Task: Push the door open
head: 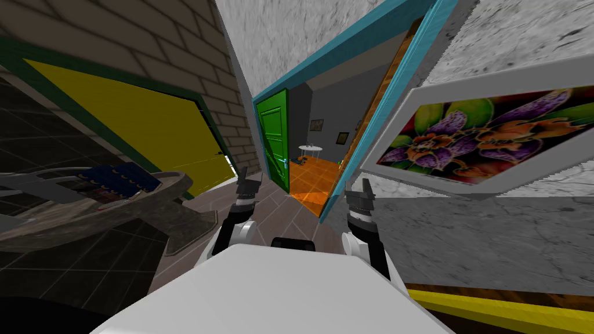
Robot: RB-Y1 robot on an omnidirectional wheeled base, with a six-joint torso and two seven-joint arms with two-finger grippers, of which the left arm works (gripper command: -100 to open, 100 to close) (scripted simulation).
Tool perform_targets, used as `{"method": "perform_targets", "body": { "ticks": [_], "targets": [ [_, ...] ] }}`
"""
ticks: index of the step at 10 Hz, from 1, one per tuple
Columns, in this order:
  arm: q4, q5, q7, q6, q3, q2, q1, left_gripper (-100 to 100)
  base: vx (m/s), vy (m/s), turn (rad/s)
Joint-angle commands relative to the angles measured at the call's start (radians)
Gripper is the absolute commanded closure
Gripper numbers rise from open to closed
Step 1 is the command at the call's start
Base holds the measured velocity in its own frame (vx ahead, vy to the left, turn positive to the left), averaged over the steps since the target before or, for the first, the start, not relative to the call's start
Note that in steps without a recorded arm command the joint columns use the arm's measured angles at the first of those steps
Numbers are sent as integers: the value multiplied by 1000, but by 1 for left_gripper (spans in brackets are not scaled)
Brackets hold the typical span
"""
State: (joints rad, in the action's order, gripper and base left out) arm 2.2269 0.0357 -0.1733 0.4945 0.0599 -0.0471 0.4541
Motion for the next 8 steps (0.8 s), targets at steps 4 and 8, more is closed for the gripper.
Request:
{"method": "perform_targets", "body": {
  "ticks": [4, 8],
  "targets": [
    [-86, -7, -5, -2, 14, -10, -53, -100, 94, 81, -23],
    [-191, -15, -10, -5, 31, -19, -117, -100, 109, 123, -28]
  ]
}}
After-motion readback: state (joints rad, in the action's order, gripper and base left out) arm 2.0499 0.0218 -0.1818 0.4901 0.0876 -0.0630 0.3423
